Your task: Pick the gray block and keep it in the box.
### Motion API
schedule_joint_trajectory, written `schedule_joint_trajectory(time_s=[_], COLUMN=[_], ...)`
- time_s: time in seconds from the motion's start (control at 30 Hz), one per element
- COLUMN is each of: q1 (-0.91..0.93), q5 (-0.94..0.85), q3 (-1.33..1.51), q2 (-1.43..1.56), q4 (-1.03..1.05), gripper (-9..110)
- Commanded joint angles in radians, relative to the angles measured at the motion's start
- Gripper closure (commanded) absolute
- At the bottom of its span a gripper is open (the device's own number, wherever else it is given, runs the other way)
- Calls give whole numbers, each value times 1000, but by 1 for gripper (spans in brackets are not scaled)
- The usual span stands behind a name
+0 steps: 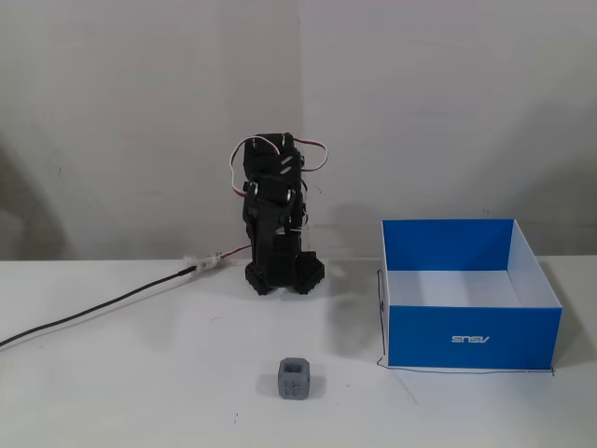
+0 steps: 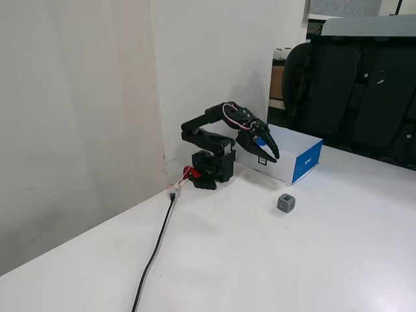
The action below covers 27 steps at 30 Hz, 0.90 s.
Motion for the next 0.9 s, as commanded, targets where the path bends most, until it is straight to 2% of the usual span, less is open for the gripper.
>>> schedule_joint_trajectory(time_s=[0.0, 0.13, 0.4, 0.67, 0.87], q1=[-8, -12, -141, -229, -195], q5=[3, 23, 143, 215, 216], q3=[-94, -173, -321, -308, -278], q2=[-55, -270, -664, -841, -879], q4=[0, -35, -58, -74, -115], gripper=[101, 101, 101, 101, 85])
